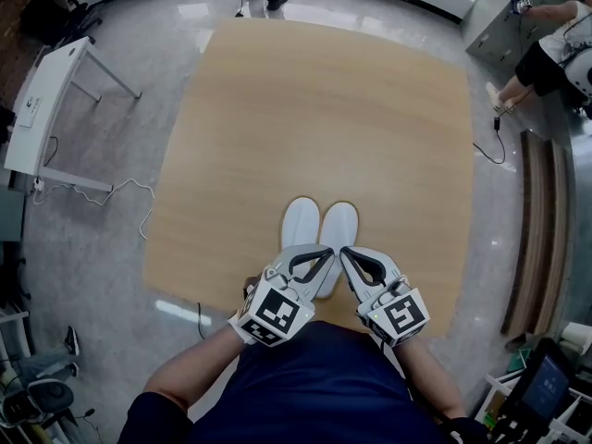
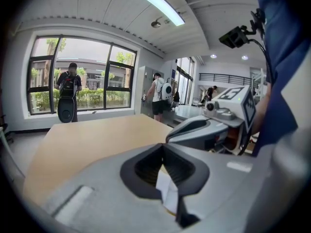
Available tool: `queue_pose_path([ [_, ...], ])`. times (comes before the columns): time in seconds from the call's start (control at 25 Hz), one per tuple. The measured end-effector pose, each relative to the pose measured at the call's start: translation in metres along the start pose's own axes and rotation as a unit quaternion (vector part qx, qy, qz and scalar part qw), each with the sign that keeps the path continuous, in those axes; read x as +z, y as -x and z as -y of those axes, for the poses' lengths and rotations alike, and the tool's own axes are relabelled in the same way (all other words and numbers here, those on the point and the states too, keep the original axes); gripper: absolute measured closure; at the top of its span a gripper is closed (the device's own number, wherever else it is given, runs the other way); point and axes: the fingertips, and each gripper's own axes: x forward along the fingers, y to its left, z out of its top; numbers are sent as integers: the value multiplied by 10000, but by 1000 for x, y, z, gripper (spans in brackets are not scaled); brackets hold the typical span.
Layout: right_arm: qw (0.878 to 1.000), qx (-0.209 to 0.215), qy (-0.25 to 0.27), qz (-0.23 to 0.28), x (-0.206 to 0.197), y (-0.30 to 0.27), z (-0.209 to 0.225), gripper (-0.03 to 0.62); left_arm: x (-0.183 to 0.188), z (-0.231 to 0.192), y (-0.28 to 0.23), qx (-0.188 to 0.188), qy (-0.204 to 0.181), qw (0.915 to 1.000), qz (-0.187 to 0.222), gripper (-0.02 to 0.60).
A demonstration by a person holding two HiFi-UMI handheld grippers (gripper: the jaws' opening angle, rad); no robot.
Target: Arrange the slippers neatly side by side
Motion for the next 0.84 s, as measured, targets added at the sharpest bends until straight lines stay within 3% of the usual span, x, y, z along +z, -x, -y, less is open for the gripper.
queue_pose_path([
  [0.84,9997,50,-111,-198,-12,-1,-2,583,-18,-1,-3,42,76,9996,-285,577],
])
